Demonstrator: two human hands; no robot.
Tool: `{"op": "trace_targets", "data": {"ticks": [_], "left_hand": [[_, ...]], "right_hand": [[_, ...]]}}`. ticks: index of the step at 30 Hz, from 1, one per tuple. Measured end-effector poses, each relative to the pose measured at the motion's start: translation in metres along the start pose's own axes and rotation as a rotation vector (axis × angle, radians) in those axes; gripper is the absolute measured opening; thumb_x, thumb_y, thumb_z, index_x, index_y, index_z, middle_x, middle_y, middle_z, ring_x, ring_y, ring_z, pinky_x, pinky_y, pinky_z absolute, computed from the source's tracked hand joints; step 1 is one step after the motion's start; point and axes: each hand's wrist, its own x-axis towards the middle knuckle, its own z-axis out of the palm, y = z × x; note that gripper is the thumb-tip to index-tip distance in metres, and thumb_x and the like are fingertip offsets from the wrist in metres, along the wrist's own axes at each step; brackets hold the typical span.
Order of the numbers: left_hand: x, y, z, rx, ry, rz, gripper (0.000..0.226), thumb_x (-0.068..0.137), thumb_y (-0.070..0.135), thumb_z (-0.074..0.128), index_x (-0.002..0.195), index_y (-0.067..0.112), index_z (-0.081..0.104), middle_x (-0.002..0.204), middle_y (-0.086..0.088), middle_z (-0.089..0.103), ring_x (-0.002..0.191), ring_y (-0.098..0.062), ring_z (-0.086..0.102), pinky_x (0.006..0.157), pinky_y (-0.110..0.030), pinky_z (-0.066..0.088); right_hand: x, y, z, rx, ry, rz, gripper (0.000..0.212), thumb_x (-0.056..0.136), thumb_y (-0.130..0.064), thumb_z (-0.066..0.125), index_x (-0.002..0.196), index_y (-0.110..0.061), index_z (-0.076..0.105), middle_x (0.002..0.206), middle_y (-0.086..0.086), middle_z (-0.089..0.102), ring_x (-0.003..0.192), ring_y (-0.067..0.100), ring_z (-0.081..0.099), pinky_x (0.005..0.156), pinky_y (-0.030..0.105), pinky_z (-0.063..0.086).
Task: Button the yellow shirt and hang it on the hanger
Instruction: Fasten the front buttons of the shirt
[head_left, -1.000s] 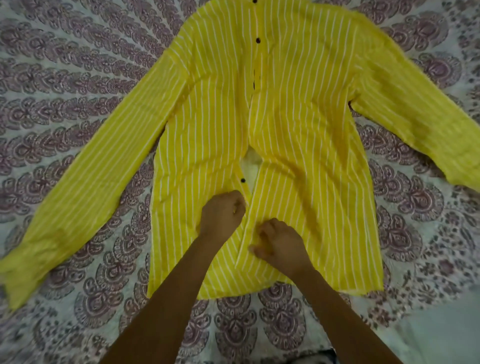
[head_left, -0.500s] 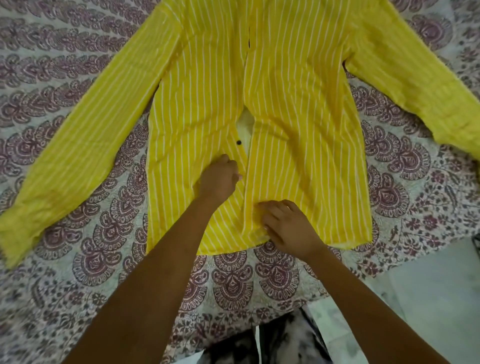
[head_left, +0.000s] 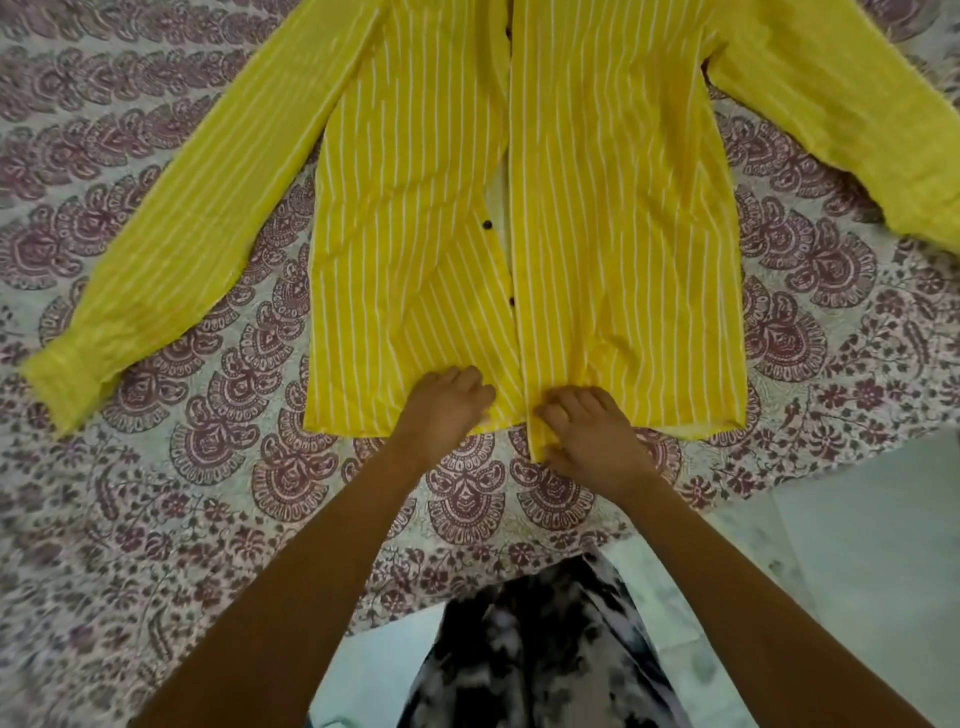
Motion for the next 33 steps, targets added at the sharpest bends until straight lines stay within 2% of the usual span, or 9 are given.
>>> {"op": "trace_targets", "data": {"ticks": [3,8,12,16,18,22,25,28,33], "left_hand": [[-0.007,-0.004,-0.003,-0.207,0.073,0.008,0.009,0.072,0.015,0.072,0.079,0.012,0.066,0.075,-0.007,0.064,0.065,-0.029,0.062,0.050,-0.031,0.048],[-0.044,-0.038,-0.025,-0.387,-0.168,0.004,0.040,0.083,0.038,0.033,0.089,0.015,0.065,0.091,-0.005,0.066,0.085,-0.027,0.060,0.070,-0.037,0.048],[-0.068,-0.050,-0.036,-0.181,-0.436,0.045,0.017,0.090,0.020,0.048,0.093,0.022,0.064,0.101,0.002,0.064,0.096,-0.021,0.059,0.078,-0.031,0.042],[-0.057,-0.026,-0.033,-0.023,-0.613,-0.061,0.024,0.091,0.014,0.048,0.100,0.025,0.067,0.112,0.002,0.060,0.104,-0.021,0.058,0.077,-0.030,0.043],[-0.047,-0.014,-0.035,0.006,-0.557,-0.179,0.023,0.090,0.015,0.049,0.097,0.025,0.068,0.108,-0.001,0.064,0.100,-0.025,0.060,0.072,-0.030,0.042],[-0.026,0.011,-0.041,-0.263,-0.089,-0.391,0.021,0.094,0.024,0.044,0.100,0.019,0.063,0.094,-0.008,0.067,0.093,-0.030,0.060,0.064,-0.031,0.037],[-0.002,0.020,-0.036,-0.532,0.158,-0.557,0.021,0.091,0.021,0.051,0.109,0.016,0.061,0.101,-0.011,0.068,0.092,-0.031,0.063,0.070,-0.035,0.047],[0.017,0.020,-0.026,-0.613,0.115,-0.623,0.031,0.088,0.021,0.058,0.118,0.012,0.058,0.117,-0.015,0.061,0.103,-0.033,0.061,0.082,-0.042,0.049],[0.031,0.017,-0.011,-0.629,0.181,-0.660,0.019,0.083,0.016,0.065,0.100,0.006,0.063,0.104,-0.015,0.064,0.097,-0.032,0.061,0.077,-0.040,0.049]], "right_hand": [[0.001,-0.006,-0.001,0.029,0.148,0.039,0.023,0.071,-0.017,0.072,0.091,-0.010,0.064,0.101,0.011,0.068,0.087,0.029,0.066,0.083,0.039,0.051],[0.000,-0.006,-0.010,0.069,0.150,-0.002,0.021,0.079,-0.024,0.053,0.093,-0.010,0.061,0.105,0.011,0.066,0.092,0.029,0.065,0.085,0.039,0.050],[-0.002,-0.010,-0.005,-0.053,-0.199,0.022,0.060,0.055,-0.047,0.080,0.101,-0.013,0.061,0.116,0.015,0.062,0.106,0.034,0.061,0.091,0.049,0.048],[0.002,-0.024,0.000,-0.109,-0.154,0.109,0.061,0.045,-0.033,0.086,0.098,-0.013,0.064,0.112,0.013,0.064,0.100,0.032,0.063,0.085,0.047,0.051],[0.005,-0.028,0.001,-0.137,-0.105,0.135,0.057,0.045,-0.030,0.084,0.096,-0.012,0.065,0.108,0.013,0.065,0.097,0.031,0.064,0.081,0.044,0.053],[0.003,-0.029,0.004,-0.164,-0.005,0.098,0.038,0.054,-0.022,0.081,0.088,-0.011,0.066,0.103,0.012,0.066,0.092,0.031,0.065,0.077,0.042,0.053],[0.000,-0.026,-0.002,0.135,0.135,-0.010,0.014,0.070,-0.017,0.064,0.082,-0.012,0.059,0.097,0.010,0.065,0.081,0.028,0.064,0.072,0.035,0.050],[-0.004,-0.026,-0.011,0.413,0.100,-0.059,0.018,0.076,-0.024,0.046,0.080,-0.010,0.057,0.080,0.007,0.066,0.066,0.025,0.062,0.062,0.028,0.046],[0.012,-0.024,-0.005,0.285,0.153,0.050,0.021,0.082,-0.022,0.045,0.086,-0.009,0.061,0.079,0.009,0.066,0.060,0.030,0.062,0.049,0.028,0.042]]}}
